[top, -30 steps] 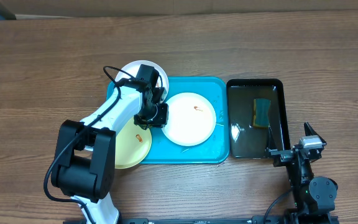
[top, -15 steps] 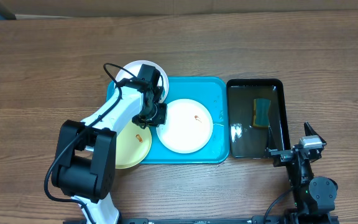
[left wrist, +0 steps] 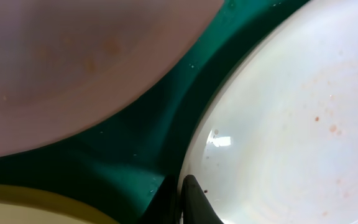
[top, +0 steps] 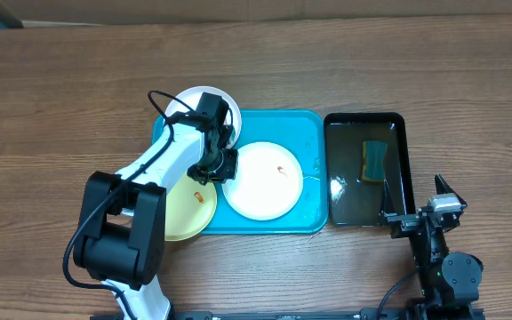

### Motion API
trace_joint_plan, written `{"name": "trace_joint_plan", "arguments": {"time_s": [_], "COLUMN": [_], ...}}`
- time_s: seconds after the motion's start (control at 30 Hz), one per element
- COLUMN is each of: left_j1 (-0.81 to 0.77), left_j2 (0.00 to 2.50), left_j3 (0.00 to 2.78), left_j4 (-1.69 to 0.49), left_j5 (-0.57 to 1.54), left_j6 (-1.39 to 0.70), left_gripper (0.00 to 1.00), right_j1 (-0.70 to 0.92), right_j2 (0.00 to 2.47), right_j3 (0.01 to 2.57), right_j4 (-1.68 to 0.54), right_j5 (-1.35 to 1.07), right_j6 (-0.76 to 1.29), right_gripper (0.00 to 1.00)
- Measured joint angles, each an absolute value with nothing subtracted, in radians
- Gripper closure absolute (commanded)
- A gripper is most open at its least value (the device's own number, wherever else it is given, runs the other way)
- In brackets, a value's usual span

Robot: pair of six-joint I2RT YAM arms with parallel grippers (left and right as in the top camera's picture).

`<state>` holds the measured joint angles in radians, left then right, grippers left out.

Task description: Clean dirty plates on tray and stack at the side

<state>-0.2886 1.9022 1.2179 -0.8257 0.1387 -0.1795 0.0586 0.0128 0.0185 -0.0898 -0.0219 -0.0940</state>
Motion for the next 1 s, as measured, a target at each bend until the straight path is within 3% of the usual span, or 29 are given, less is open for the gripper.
{"name": "trace_joint_plan", "arguments": {"time_s": [0.27, 0.73, 0.87, 1.0], "left_j1": [-0.289, -0.289, -0.289, -0.289], "left_j2": [1.902, 1.902, 1.902, 1.902], "left_j3": [1.218, 1.218, 1.218, 1.218], "left_j4": [-0.804, -0.823, -0.822, -0.818], "left_j5": [0.145, 0.145, 0.145, 0.145], "left_j6": [-0.18, -0.18, -0.179, -0.179], "left_gripper": [0.78, 0.92, 0.92, 0.84], "right_j1": [0.059, 0.059, 0.059, 0.059], "right_j2": [0.013, 0.013, 0.013, 0.013], "right_j3": [0.019, 0.019, 0.019, 0.02], "right_j4": [-0.09, -0.078, -0.076, -0.081], "right_j5": [-0.022, -0.075, -0.109, -0.125], "right_j6": [-0.094, -0.056, -0.017, 0.085], "right_gripper": [0.0, 0.0, 0.0, 0.0]}}
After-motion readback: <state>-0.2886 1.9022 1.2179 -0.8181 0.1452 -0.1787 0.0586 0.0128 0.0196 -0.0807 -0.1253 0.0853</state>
